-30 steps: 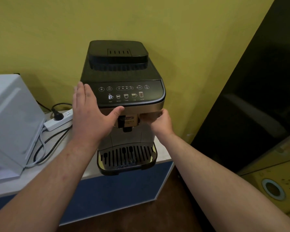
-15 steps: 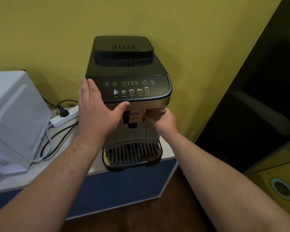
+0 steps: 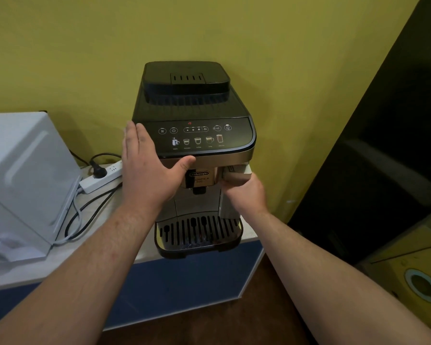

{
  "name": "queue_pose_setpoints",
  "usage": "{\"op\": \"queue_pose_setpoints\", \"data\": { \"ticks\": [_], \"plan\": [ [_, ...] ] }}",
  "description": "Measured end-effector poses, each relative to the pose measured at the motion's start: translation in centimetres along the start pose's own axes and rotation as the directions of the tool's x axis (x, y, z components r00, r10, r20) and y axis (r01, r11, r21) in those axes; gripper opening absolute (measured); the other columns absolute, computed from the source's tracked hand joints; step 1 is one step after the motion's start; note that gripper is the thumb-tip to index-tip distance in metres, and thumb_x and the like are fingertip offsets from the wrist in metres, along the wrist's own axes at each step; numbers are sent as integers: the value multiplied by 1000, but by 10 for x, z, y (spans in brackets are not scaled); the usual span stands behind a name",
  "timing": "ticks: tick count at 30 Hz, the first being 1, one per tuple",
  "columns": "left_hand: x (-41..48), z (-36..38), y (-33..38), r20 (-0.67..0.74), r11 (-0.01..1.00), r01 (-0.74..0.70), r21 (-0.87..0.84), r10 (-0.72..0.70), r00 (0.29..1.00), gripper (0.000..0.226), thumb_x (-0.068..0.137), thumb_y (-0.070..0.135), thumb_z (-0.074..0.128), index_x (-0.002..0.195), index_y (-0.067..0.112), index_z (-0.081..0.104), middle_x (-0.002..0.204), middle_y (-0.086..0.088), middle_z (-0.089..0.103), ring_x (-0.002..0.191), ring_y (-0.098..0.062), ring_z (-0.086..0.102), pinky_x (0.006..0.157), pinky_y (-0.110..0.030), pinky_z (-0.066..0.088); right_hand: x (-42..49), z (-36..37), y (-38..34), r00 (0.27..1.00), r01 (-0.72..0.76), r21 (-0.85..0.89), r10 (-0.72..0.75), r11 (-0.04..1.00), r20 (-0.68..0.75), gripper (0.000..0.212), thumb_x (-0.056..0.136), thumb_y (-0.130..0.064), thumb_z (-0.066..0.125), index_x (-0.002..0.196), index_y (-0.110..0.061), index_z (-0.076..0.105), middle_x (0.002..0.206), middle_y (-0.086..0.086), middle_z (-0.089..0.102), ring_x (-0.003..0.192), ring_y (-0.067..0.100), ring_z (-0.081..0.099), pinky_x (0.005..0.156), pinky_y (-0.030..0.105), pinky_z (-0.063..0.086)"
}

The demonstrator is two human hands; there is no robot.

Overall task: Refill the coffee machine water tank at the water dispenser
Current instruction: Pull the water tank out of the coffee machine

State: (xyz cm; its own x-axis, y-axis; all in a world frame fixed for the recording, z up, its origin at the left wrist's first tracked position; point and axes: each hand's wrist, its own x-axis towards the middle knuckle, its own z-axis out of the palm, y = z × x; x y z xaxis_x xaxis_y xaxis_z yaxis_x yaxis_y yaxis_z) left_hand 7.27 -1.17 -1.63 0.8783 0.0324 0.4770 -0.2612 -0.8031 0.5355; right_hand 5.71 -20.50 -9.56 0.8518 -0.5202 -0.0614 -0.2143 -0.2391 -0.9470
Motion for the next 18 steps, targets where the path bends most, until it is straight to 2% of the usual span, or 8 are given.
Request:
{"op": "queue_pose_setpoints", "data": {
  "ticks": [4,6,8,9,11,13,18],
  "plan": [
    [-1,-1,0,2,1000,-3,-3,3,1000,113,79,65,61,155,5,4,165,-12,2,152,-26,0,121,-38,6,-7,0,4,999,30,-58,-32,998,-27,49,63,-41,86,87,-32,45,92,-14,52,84,5,55,61,14,42],
    [0,-1,1,4,1000,0,-10,0,1000,113,79,65,62,155,5,4,166,-12,1,152,-26,0,121,-38,7,-9,0,8,997,52,-116,-58,992,-52,58,61,-45,86,100,-25,47,104,-8,49,90,10,54,65,14,44],
    [0,-2,2,6,1000,5,-18,-5,1000,113,78,64,63,155,5,4,166,-11,1,152,-26,-1,121,-39,7,-10,1,9,995,69,-152,-80,986,-66,77,61,-47,86,120,-13,49,124,-4,47,100,12,54,75,16,49],
    [0,-2,2,5,1000,5,-20,-5,1000,114,78,64,63,155,5,4,166,-11,1,152,-26,-1,121,-39,7,-10,0,10,995,61,-145,-71,988,-65,83,60,-47,86,124,-11,49,127,-3,48,102,12,55,79,19,51],
    [-1,-2,2,4,1000,7,-18,-6,1000,114,78,65,63,155,5,4,166,-11,1,152,-26,-1,121,-39,8,-12,-3,7,997,46,-126,-54,991,-57,65,60,-45,86,109,-17,55,107,-4,59,92,11,60,70,20,54],
    [-1,-2,1,5,1000,7,-15,-7,1000,114,78,65,63,155,5,4,166,-11,1,152,-25,-1,121,-39,8,-17,-7,5,999,24,-113,-28,993,-32,50,64,-40,86,95,-23,51,88,-10,59,78,6,58,58,15,47],
    [0,-1,1,0,1000,2,-15,-2,1000,113,79,64,63,155,5,5,166,-11,2,152,-25,-1,120,-37,5,-29,-11,2,999,13,-91,-16,996,-34,48,67,-36,85,92,-25,45,84,-11,55,72,1,54,54,11,41]
  ]
}}
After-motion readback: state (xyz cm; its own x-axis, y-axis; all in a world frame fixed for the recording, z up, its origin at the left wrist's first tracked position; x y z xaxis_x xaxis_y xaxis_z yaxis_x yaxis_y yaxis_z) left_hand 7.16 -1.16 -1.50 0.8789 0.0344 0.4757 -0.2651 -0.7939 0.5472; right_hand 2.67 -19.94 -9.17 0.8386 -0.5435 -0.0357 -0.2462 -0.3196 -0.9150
